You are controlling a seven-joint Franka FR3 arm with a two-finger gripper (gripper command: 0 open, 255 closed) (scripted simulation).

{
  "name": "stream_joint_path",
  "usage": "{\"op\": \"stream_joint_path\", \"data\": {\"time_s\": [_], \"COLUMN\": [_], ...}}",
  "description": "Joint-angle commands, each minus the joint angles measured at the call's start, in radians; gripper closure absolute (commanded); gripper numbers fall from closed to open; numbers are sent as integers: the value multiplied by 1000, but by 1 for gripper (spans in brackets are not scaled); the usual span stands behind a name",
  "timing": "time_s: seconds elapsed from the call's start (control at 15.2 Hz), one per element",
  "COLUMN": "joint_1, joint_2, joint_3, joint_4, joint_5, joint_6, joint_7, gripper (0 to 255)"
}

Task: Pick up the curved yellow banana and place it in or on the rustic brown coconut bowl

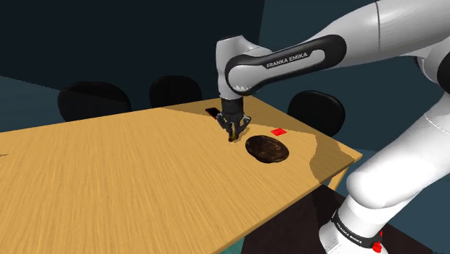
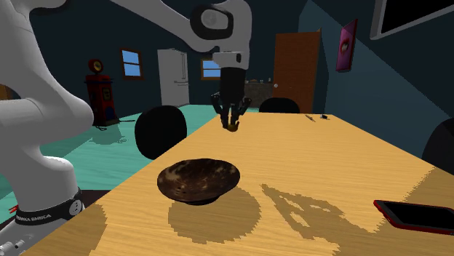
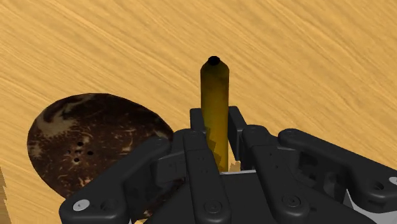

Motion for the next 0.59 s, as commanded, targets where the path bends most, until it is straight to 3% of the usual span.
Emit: {"op": "stream_joint_path", "data": {"time_s": [0.0, 0.53], "joint_1": [-9, -32], "joint_2": [-65, -268], "joint_3": [-40, -208], "joint_4": [-62, -265], "joint_5": [28, 59], "joint_6": [10, 29], "joint_7": [-69, -298], "gripper": [255, 255]}}
